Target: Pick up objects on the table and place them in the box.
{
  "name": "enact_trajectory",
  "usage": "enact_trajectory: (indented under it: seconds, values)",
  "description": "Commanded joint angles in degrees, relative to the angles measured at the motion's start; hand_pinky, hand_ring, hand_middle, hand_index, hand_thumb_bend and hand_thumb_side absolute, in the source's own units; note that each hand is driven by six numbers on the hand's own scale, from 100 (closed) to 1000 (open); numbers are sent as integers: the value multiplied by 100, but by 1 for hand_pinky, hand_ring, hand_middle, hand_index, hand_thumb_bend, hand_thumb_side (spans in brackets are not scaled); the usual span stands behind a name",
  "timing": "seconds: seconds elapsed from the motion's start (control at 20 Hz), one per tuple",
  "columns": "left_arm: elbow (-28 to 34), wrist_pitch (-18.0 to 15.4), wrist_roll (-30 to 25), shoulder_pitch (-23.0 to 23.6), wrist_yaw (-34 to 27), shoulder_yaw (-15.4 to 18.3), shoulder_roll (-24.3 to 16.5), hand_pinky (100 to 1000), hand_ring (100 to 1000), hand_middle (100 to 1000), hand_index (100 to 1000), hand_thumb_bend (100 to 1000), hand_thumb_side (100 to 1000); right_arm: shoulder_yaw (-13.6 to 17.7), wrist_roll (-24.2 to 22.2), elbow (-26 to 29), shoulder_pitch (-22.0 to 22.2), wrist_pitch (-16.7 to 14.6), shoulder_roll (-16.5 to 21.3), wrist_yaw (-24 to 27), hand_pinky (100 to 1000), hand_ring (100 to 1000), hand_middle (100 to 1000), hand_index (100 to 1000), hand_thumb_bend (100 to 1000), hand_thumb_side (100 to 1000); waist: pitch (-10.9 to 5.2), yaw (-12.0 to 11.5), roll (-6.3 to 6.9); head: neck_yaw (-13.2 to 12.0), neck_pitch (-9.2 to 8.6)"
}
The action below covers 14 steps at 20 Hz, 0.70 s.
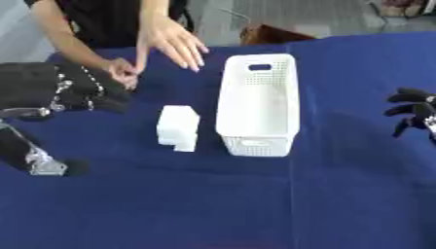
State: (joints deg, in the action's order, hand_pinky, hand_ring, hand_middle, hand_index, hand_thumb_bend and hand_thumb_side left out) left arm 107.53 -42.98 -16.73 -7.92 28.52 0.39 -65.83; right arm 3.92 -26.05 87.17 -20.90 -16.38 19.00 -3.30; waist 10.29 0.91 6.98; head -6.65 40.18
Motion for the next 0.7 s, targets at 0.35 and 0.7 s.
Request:
enact_trajectory:
  seconds: [0.35,0.7]
  values:
    - [51,-23,201,-53,441,75,-217,1000,1000,987,1000,574,831,15,-32,59,-45,-8,88,-35,445,701,764,902,100,858,-70,-5,-27,-13,19]
    - [15,-54,348,-62,395,68,-209,1000,1000,994,1000,529,822,25,-26,56,-48,-9,82,-39,444,701,764,902,100,858,-72,-3,-29,-17,8]
